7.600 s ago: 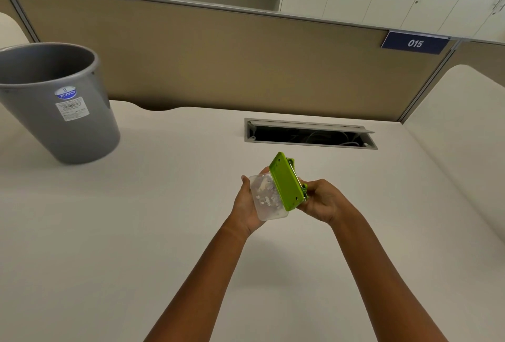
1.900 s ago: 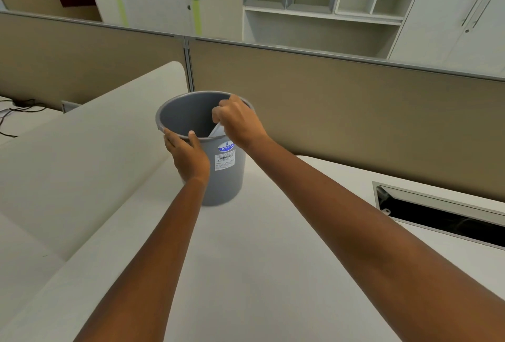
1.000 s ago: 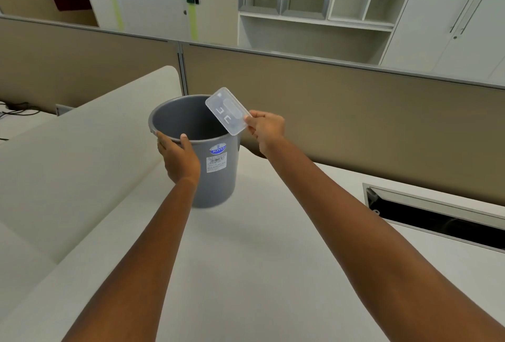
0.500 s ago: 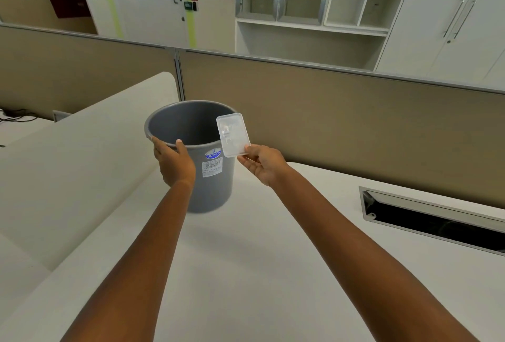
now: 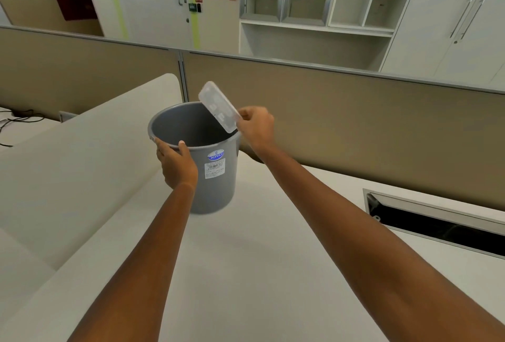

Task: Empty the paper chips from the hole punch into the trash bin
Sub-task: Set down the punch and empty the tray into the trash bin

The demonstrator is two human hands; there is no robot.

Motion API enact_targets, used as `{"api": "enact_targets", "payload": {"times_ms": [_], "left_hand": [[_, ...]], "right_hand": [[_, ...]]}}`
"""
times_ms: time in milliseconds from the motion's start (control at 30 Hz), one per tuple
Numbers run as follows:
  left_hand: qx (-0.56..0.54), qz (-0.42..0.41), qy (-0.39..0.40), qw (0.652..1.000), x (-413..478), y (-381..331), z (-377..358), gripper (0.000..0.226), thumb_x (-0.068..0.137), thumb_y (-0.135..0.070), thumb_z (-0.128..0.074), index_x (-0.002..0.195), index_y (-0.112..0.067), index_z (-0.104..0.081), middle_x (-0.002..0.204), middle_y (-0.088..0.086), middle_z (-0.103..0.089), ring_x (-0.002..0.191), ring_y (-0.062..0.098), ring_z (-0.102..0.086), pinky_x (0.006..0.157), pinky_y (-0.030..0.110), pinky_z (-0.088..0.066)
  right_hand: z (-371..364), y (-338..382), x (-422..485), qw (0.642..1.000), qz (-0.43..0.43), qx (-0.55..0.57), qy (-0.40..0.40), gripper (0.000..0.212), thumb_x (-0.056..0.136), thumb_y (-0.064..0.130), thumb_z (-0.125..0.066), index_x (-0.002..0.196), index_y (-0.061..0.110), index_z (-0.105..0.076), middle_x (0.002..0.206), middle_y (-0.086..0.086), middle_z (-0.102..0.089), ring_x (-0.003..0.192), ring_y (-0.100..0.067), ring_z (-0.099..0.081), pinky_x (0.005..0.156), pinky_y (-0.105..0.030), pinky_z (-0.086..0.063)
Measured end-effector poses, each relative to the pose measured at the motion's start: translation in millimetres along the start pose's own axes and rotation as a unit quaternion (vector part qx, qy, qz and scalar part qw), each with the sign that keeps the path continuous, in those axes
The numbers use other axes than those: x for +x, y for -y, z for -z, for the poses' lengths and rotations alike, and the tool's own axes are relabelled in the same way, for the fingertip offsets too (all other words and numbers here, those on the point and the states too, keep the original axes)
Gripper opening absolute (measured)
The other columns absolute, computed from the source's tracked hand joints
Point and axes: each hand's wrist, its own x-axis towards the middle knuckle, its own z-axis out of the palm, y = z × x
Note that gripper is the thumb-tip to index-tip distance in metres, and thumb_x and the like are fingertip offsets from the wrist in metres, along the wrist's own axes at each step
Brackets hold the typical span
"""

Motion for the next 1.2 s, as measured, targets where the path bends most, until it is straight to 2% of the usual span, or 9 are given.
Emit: {"api": "enact_targets", "payload": {"times_ms": [100, 200, 333, 433, 533, 633, 767, 1000, 1200], "left_hand": [[0.0, -0.002, 0.002, 1.0, -0.2, 0.3, 0.7, 0.057, 0.098, -0.025, -0.038, 0.148, -0.008, -0.014, 0.149, 0.015, -0.033, 0.131, 0.034, -0.042, 0.103, 0.043, -0.039], [0.006, 0.0, 0.003, 1.0, -0.7, -0.3, 1.8, 0.057, 0.098, -0.025, -0.037, 0.147, -0.008, -0.014, 0.149, 0.015, -0.033, 0.13, 0.034, -0.042, 0.103, 0.043, -0.038], [0.012, -0.002, 0.005, 1.0, -0.9, -0.2, 2.1, 0.057, 0.098, -0.026, -0.036, 0.147, -0.008, -0.014, 0.149, 0.015, -0.033, 0.13, 0.034, -0.043, 0.103, 0.044, -0.039], [0.01, -0.002, 0.009, 1.0, -0.7, 1.3, 2.1, 0.057, 0.098, -0.026, -0.036, 0.148, -0.009, -0.014, 0.149, 0.015, -0.033, 0.131, 0.035, -0.042, 0.104, 0.044, -0.038], [-0.003, 0.002, 0.018, 1.0, -0.6, 1.6, 2.1, 0.056, 0.099, -0.025, -0.036, 0.148, -0.01, -0.014, 0.149, 0.015, -0.033, 0.131, 0.034, -0.041, 0.105, 0.043, -0.037], [-0.023, 0.01, 0.032, 0.999, -3.9, 2.5, 0.3, 0.056, 0.099, -0.023, -0.036, 0.148, -0.011, -0.011, 0.149, 0.016, -0.033, 0.131, 0.034, -0.041, 0.107, 0.041, -0.036], [-0.097, 0.023, 0.041, 0.994, -28.3, 1.4, -9.2, 0.055, 0.099, -0.018, -0.034, 0.148, -0.008, -0.012, 0.147, 0.018, -0.037, 0.129, 0.034, -0.045, 0.108, 0.041, -0.039], [-0.177, 0.117, 0.133, 0.968, -106.0, 7.2, -36.9, 0.042, 0.099, -0.017, -0.032, 0.137, 0.0, -0.034, 0.14, 0.022, -0.043, 0.127, 0.035, -0.043, 0.11, 0.042, -0.035], [-0.262, 0.254, 0.426, 0.828, -184.9, 22.4, -53.4, 0.053, 0.099, -0.04, -0.018, 0.14, -0.01, -0.035, 0.148, 0.015, -0.038, 0.133, 0.034, -0.039, 0.112, 0.044, -0.029]], "right_hand": [[-6.6, 7.8, 0.2, 0.969, 0.172, -0.176, 0.016, 0.031, 0.084, -0.004, -0.047, 0.108, 0.0, -0.066, 0.107, -0.022, -0.064, 0.095, -0.033, -0.058, 0.073, -0.029, -0.041], [-13.0, 8.6, -2.4, 0.888, 0.297, -0.345, 0.068, 0.025, 0.088, -0.002, -0.046, 0.108, -0.001, -0.061, 0.111, -0.019, -0.059, 0.101, -0.033, -0.056, 0.076, -0.035, -0.044], [-11.3, 3.0, -3.4, 0.869, 0.327, -0.366, 0.066, 0.026, 0.088, 0.0, -0.048, 0.111, 0.0, -0.061, 0.116, -0.019, -0.059, 0.107, -0.032, -0.056, 0.078, -0.034, -0.045], [-5.5, -2.7, -4.9, 0.931, 0.252, -0.263, 0.022, 0.03, 0.086, -0.004, -0.047, 0.108, 0.002, -0.066, 0.109, -0.02, -0.061, 0.1, -0.033, -0.057, 0.07, -0.029, -0.037], [7.8, -4.2, -7.5, 0.984, 0.14, -0.095, -0.05, 0.029, 0.083, -0.004, -0.048, 0.1, 0.001, -0.071, 0.101, -0.021, -0.067, 0.09, -0.031, -0.062, 0.077, -0.029, -0.047], [23.3, -11.2, -12.4, 0.994, 0.004, 0.055, -0.09, 0.024, 0.079, -0.003, -0.055, 0.096, 0.001, -0.072, 0.098, -0.017, -0.072, 0.079, -0.019, -0.063, 0.069, -0.007, -0.047], [46.1, -29.6, -31.6, 0.935, -0.185, 0.29, -0.081, 0.027, 0.079, -0.011, -0.057, 0.103, -0.006, -0.066, 0.096, -0.018, -0.067, 0.084, -0.022, -0.06, 0.082, -0.028, -0.054], [82.0, -66.7, -94.0, 0.815, -0.35, 0.454, -0.085, 0.033, 0.081, -0.012, -0.057, 0.114, -0.008, -0.059, 0.11, -0.019, -0.062, 0.101, -0.031, -0.063, 0.086, -0.027, -0.051], [114.5, -104.3, -153.6, 0.777, -0.404, 0.472, -0.106, 0.036, 0.084, -0.005, -0.059, 0.119, -0.007, -0.056, 0.125, -0.022, -0.059, 0.093, -0.027, -0.061, 0.086, -0.03, -0.052]]}}
